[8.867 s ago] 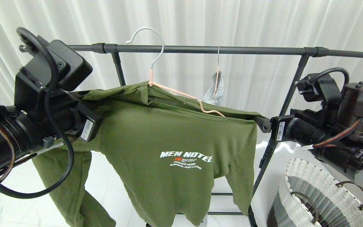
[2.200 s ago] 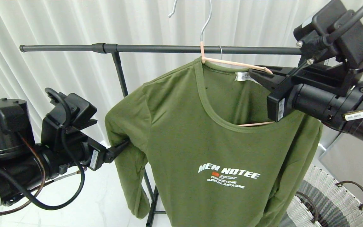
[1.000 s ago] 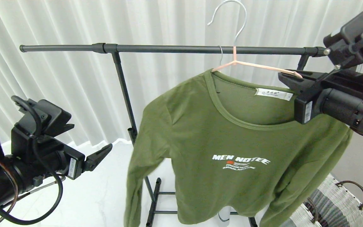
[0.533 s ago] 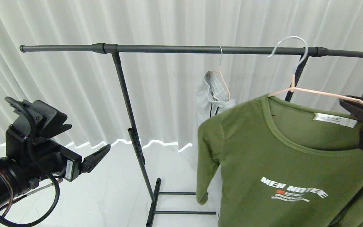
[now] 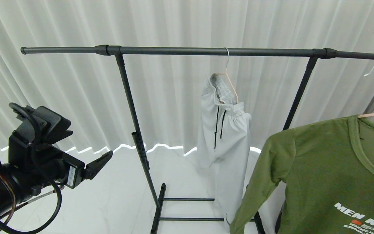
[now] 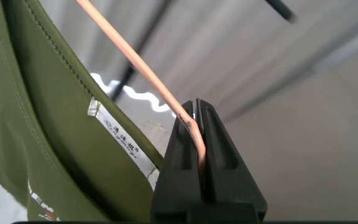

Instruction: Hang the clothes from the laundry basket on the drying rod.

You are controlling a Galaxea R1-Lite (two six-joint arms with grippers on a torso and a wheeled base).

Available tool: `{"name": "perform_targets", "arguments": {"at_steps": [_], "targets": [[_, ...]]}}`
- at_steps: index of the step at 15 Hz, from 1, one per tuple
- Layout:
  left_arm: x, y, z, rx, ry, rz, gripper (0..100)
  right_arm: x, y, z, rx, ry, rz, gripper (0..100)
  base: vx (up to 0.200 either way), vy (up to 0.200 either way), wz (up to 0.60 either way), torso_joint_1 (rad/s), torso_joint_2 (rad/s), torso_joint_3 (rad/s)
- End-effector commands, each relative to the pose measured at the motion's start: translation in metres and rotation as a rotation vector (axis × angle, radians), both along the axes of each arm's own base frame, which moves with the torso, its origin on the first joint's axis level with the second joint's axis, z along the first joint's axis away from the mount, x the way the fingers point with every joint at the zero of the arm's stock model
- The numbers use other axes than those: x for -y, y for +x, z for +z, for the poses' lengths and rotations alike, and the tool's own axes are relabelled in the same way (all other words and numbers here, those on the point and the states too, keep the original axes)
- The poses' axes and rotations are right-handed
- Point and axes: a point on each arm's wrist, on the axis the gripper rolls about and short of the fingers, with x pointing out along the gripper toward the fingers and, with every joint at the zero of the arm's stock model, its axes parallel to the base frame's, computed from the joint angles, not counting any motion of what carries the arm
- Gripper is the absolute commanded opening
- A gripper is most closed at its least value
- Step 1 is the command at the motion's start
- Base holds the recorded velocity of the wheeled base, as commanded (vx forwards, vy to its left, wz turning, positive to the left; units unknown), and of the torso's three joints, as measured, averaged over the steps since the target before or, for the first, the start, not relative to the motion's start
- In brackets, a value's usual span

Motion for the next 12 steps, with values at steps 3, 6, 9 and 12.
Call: {"name": "perform_targets", "arguments": {"at_steps": [3,6,9,12], "targets": [[0.0,0.0,0.002,0.007,-0.003,0.0,100,0.012,-0.006,0.006,0.033,0.004,-0.189,0,0.0,0.0,0.0,0.0,0.0,0.0],[0.002,0.0,0.004,0.018,-0.003,-0.008,100,0.012,0.013,0.017,0.015,0.003,-0.207,0,0.0,0.0,0.0,0.0,0.0,0.0],[0.002,0.0,0.007,0.026,-0.007,-0.009,100,0.011,0.042,0.032,0.038,0.008,-0.204,0,0.133,0.0,0.0,0.003,0.0,0.003],[0.002,0.0,0.007,0.03,-0.006,-0.01,100,0.01,0.066,0.042,0.05,0.01,-0.203,0,0.2,0.0,0.0,-0.004,0.0,0.006]]}}
